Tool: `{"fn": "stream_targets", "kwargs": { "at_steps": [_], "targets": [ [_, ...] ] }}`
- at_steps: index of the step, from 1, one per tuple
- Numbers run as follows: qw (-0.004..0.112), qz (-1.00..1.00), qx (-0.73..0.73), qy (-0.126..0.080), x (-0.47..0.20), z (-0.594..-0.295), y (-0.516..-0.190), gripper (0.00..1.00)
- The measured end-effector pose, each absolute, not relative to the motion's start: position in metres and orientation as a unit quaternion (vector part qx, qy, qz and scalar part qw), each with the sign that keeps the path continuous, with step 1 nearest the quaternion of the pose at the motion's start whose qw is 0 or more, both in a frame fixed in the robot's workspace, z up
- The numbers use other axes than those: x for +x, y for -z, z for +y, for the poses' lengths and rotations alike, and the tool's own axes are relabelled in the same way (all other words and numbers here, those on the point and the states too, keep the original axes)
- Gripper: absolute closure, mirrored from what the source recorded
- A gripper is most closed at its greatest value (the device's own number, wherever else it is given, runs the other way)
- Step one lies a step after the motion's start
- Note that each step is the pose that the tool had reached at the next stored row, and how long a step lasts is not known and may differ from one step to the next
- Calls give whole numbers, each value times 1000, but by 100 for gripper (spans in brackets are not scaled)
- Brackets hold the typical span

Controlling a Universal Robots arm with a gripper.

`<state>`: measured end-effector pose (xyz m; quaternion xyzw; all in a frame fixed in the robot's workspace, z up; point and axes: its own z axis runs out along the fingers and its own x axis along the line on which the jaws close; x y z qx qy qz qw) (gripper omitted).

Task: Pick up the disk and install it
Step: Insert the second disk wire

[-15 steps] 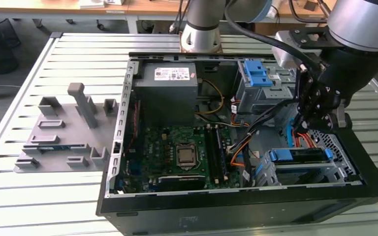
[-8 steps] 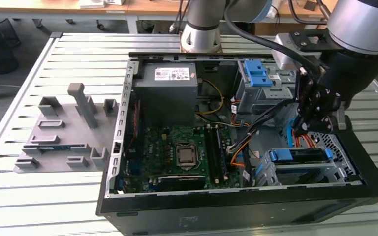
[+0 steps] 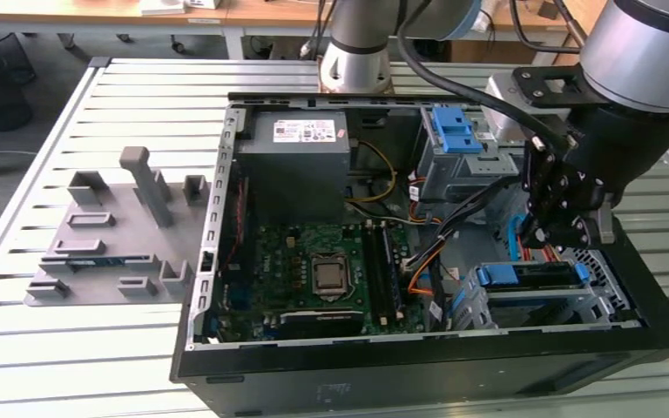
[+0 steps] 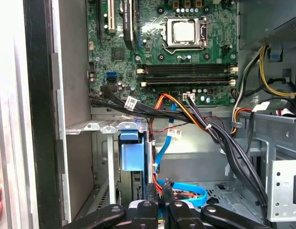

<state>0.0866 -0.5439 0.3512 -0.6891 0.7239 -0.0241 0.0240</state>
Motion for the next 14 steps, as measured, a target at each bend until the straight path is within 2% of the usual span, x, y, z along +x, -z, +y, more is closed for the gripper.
{"fn": "stream_targets", "kwargs": {
  "at_steps": [14],
  "targets": [
    [24, 724, -689, 24, 87, -546, -347, 84]
  ]
}}
